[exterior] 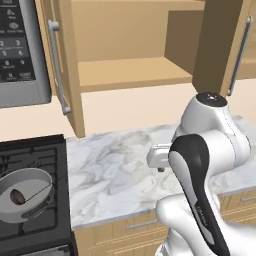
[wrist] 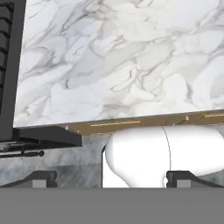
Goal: Open the cabinet and move the ladle to the pot. Then close the cabinet.
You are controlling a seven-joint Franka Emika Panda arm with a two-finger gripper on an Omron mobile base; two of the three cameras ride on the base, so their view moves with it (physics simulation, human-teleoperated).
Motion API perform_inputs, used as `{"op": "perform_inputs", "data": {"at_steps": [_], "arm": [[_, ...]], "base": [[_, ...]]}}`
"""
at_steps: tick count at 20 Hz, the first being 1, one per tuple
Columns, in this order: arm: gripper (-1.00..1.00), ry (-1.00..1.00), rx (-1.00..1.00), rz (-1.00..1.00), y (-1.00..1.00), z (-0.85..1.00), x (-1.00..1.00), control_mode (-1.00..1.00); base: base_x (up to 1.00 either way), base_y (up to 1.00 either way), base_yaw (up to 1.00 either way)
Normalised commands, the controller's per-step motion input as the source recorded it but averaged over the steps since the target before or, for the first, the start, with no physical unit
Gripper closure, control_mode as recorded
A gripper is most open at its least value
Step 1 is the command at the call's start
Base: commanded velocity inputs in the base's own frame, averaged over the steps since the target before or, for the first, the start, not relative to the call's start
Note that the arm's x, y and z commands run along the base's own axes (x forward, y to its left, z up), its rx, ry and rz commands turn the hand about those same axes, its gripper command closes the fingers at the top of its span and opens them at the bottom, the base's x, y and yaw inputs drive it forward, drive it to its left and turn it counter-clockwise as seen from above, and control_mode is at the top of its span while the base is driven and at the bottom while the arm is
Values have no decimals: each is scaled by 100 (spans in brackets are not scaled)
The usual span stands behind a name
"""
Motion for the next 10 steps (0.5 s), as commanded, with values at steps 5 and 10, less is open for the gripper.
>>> {"op": "perform_inputs", "data": {"at_steps": [5, 10], "arm": [[-100, 0, 0, 0, 0, 1, 0, -100], [-100, -15, 0, 0, 0, 32, -41, -100]], "base": [[39, 5, 0], [0, 0, 0]]}}
